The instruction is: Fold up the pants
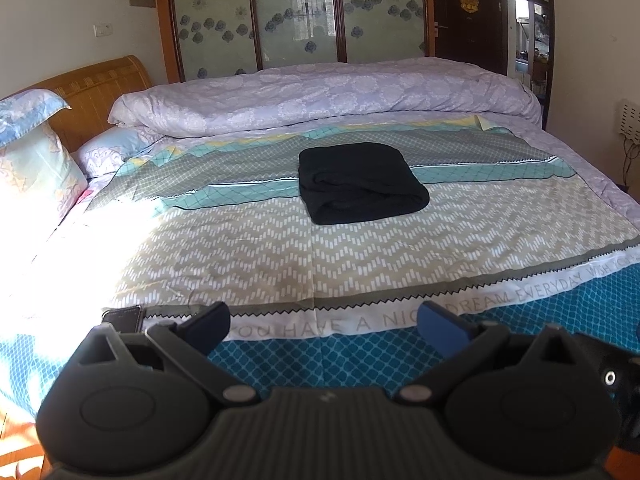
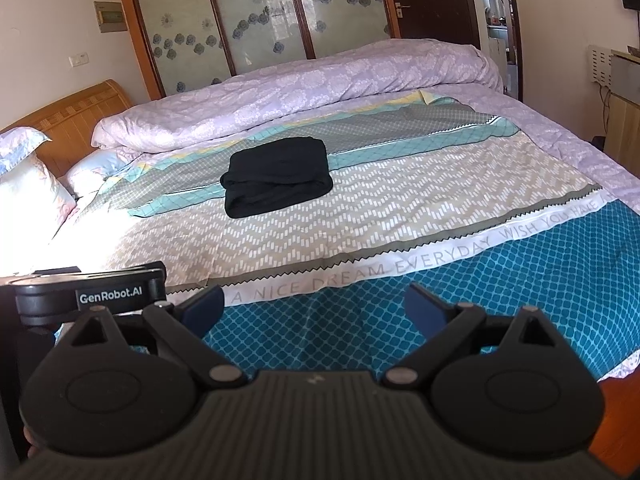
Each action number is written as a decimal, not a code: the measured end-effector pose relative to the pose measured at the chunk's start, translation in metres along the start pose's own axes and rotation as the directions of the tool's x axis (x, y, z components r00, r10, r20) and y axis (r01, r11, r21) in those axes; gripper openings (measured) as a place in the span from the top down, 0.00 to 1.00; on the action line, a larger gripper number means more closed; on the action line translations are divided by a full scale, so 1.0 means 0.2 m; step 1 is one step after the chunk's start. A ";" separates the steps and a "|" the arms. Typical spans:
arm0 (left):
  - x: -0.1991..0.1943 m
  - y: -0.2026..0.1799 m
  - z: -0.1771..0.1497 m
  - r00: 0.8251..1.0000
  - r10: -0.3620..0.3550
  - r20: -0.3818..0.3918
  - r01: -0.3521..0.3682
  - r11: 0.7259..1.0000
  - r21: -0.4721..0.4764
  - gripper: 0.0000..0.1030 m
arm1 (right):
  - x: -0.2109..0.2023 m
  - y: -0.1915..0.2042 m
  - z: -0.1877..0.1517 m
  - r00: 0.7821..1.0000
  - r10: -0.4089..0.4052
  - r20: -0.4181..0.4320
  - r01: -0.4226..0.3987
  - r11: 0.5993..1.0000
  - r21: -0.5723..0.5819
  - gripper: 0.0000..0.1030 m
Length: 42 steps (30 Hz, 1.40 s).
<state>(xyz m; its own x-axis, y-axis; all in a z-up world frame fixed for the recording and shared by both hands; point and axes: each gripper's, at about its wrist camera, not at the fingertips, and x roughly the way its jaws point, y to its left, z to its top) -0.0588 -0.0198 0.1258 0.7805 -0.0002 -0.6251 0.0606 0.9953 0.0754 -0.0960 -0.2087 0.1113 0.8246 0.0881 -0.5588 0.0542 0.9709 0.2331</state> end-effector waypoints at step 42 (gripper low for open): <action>0.01 -0.01 -0.01 1.000 -0.011 -0.024 0.011 1.000 -0.008 0.00 | 0.00 -0.01 -0.01 1.000 -0.002 0.002 0.002 1.000 0.009 0.05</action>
<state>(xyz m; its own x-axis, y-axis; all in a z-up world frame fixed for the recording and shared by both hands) -0.0579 -0.0212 0.1231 0.7644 -0.0091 -0.6446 0.0641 0.9960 0.0620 -0.0962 -0.2100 0.1093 0.8254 0.0853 -0.5581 0.0616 0.9690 0.2392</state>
